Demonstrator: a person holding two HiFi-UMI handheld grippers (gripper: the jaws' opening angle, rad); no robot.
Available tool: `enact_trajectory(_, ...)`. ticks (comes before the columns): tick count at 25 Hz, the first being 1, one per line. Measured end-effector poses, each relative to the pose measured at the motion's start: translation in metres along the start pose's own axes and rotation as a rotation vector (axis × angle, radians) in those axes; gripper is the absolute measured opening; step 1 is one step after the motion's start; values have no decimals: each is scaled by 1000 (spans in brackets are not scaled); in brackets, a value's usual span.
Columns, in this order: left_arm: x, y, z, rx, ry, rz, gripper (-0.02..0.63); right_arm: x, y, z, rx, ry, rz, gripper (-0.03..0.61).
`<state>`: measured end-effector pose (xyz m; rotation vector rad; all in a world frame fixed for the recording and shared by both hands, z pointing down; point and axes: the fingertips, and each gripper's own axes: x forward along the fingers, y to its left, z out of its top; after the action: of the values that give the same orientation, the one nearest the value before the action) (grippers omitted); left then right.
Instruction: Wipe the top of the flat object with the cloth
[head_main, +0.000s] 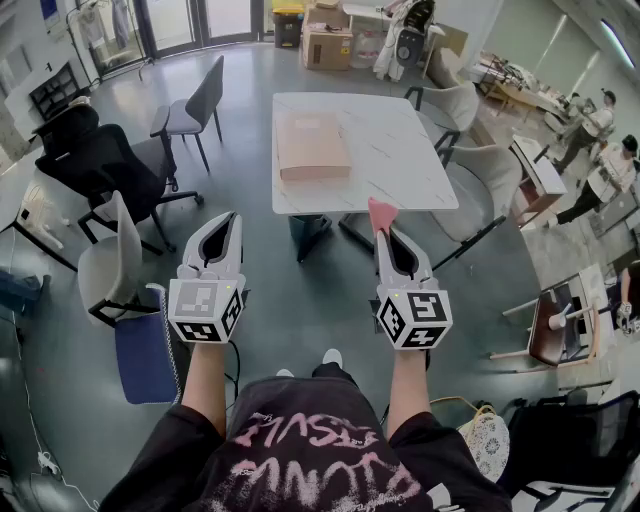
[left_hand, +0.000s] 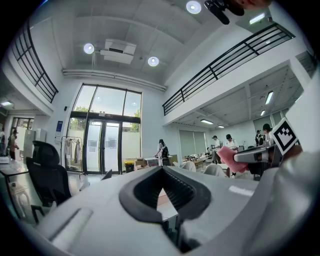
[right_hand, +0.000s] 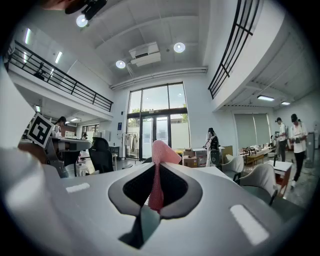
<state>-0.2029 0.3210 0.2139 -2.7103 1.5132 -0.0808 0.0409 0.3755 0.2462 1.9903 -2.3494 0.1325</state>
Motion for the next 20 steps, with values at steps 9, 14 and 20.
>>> enact_trajectory(9,-2,6,-4,17,6,2,0,4,6,-5,1,9,-3,44)
enact_trajectory(14,-3,12,-7,14,9,2,0,8,12,-6,4,8,-4,44)
enact_trajectory(20,-5,17,-7,12,7,-5,0,8,18,-2,23,-3,7,46)
